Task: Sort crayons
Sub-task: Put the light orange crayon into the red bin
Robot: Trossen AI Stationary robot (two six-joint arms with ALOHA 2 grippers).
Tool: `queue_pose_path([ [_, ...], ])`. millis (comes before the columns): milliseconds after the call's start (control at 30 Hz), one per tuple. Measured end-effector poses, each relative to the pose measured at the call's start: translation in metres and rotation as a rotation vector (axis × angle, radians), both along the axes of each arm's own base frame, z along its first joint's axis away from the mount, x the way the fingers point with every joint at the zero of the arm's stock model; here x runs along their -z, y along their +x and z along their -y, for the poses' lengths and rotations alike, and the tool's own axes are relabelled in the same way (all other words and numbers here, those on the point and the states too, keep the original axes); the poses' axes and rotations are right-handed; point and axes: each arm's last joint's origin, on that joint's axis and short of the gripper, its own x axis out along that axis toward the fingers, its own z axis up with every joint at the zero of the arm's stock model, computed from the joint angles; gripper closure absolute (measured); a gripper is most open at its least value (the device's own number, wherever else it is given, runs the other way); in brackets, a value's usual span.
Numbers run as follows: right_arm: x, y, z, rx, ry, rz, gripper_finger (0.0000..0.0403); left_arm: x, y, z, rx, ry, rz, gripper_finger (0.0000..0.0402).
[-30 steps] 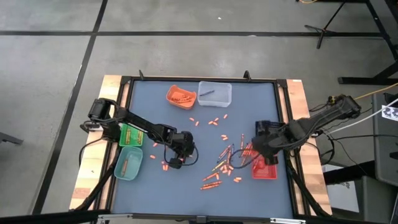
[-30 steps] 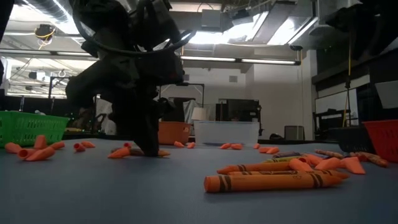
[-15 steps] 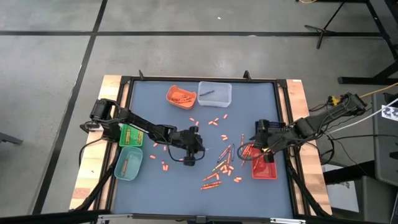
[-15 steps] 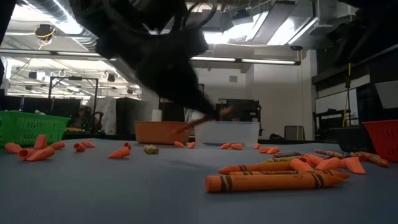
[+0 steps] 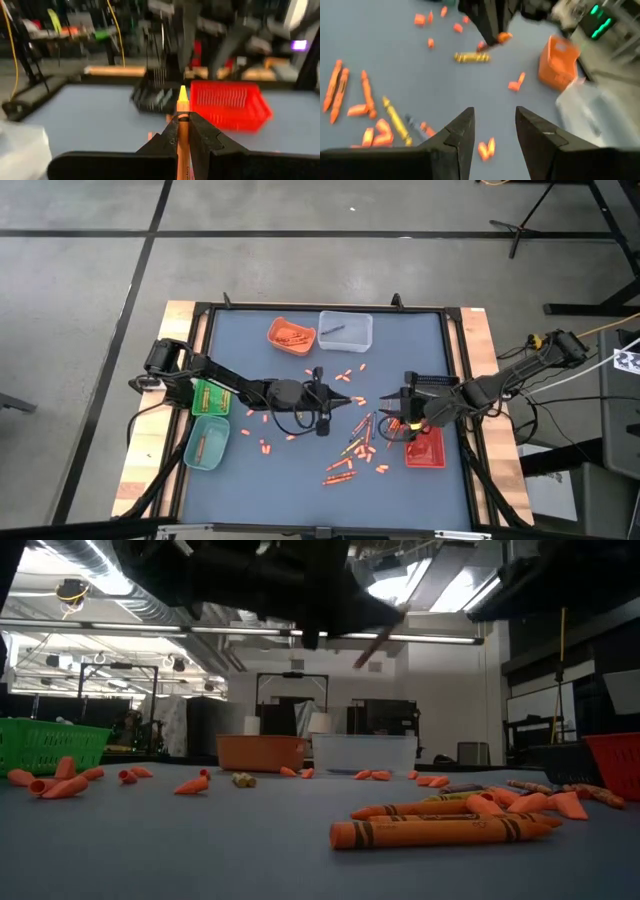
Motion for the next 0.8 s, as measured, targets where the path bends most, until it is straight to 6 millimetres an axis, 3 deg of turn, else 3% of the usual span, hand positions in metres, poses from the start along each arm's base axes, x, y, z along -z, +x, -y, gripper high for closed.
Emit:
queue_pose_path([
  [367,-0.019,0.029,0.011,0.078,0.087,0.27,0.0262,-0.024,0.0,0.0,0.01,-0.016,0.238,0.0394],
  [633,-0.017,0.049,0.02,-0.052,0.187,0.315,0.0262,-0.03,-0.001,0.0,0.012,0.047,0.289,0.0394],
  [800,-0.012,0.06,0.025,-0.037,0.194,0.341,0.0262,-0.031,-0.001,0.0,0.012,0.047,0.302,0.0394],
])
